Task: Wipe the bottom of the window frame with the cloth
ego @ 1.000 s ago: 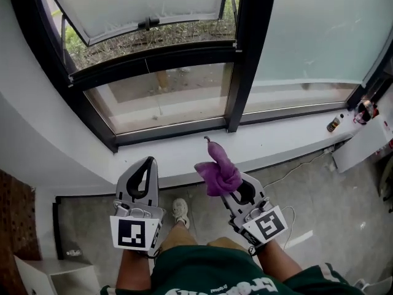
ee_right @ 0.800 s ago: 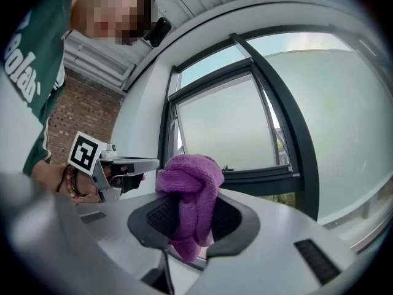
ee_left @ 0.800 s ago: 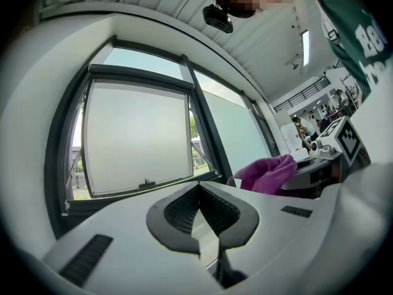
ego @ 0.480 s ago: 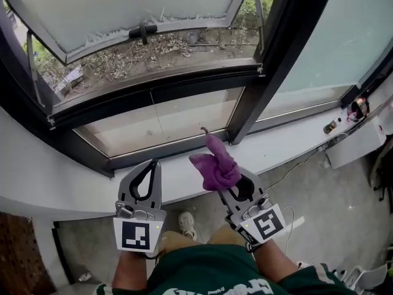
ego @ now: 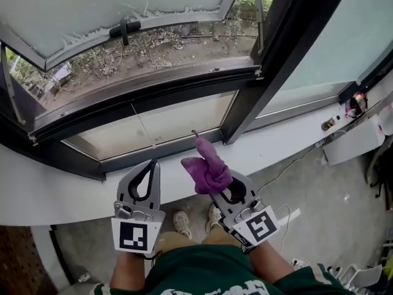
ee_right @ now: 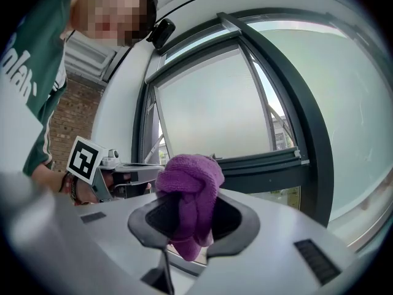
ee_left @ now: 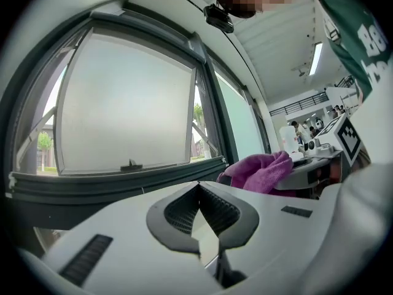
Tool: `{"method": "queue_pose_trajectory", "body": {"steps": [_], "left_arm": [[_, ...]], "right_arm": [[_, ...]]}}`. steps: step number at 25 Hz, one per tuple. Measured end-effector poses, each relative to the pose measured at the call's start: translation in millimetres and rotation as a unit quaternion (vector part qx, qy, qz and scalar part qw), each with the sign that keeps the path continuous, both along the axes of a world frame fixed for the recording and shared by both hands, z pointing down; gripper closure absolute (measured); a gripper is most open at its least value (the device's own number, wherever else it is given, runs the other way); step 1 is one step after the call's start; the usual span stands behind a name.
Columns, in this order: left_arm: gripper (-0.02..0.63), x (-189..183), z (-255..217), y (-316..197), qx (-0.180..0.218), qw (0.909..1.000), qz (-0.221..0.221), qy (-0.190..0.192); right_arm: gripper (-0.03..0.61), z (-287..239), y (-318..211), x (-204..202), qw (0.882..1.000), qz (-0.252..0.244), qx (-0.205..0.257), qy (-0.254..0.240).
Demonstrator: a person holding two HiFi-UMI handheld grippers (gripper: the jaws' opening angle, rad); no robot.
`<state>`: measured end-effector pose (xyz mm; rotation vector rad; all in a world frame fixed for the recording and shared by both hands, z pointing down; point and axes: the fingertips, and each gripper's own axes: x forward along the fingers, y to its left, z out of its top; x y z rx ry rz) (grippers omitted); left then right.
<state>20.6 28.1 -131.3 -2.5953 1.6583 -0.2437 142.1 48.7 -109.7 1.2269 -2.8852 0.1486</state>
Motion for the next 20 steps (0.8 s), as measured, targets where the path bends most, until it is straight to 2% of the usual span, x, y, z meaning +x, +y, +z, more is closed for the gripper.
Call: {"method": "queue_pose_trajectory", "body": {"steps": [11,20], "left_arm": [[0.604,39,9,-27,-0.009,0.9988,-0.046,-0.01],[0.604,70,19,-41,-0.009,0.9987,-0.049,-0.012]], "right_arm": [[0.462,15,-41,33,0.998,-0.059,-0.011,-0.013],[0.462,28,-55,53,0.996,-0.076,-0.034,-0.029]]}}
